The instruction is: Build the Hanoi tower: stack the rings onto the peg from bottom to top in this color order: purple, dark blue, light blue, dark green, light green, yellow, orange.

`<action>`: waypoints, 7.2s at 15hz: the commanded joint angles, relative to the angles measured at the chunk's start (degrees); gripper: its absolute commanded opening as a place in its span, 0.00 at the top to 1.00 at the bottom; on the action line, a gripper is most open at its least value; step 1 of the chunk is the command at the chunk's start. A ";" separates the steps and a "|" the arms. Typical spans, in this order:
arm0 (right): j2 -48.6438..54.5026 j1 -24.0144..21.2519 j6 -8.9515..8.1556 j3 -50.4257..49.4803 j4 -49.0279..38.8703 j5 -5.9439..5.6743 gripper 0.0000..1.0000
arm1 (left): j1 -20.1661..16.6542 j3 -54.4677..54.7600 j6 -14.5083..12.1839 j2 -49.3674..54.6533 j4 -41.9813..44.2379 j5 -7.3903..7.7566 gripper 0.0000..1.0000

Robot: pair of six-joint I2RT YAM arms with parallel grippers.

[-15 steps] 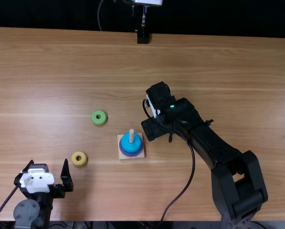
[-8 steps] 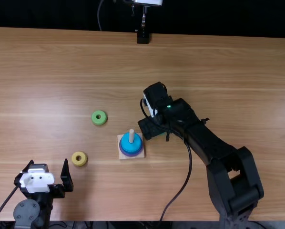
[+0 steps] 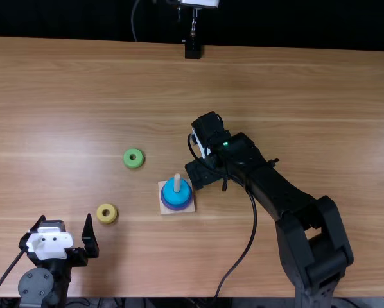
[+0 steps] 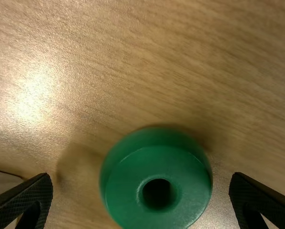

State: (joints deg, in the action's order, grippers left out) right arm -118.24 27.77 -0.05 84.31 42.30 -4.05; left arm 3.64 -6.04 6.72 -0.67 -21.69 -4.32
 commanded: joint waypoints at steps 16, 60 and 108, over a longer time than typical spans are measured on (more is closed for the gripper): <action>-3.23 0.09 -0.47 1.12 0.58 2.05 1.00 | -0.12 6.04 -0.29 0.67 -4.78 -0.32 0.00; 10.13 15.82 -1.95 34.51 36.75 3.00 1.00 | -0.12 6.04 -0.29 0.67 -4.78 -0.32 0.00; 28.32 -1.49 -5.43 8.68 -8.07 1.84 0.00 | -0.12 6.04 -0.29 0.67 -4.78 -0.32 0.00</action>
State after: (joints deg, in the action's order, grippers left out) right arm -92.82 26.46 -4.84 94.48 33.39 -1.69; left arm 3.64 -6.04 6.72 -0.67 -21.71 -4.29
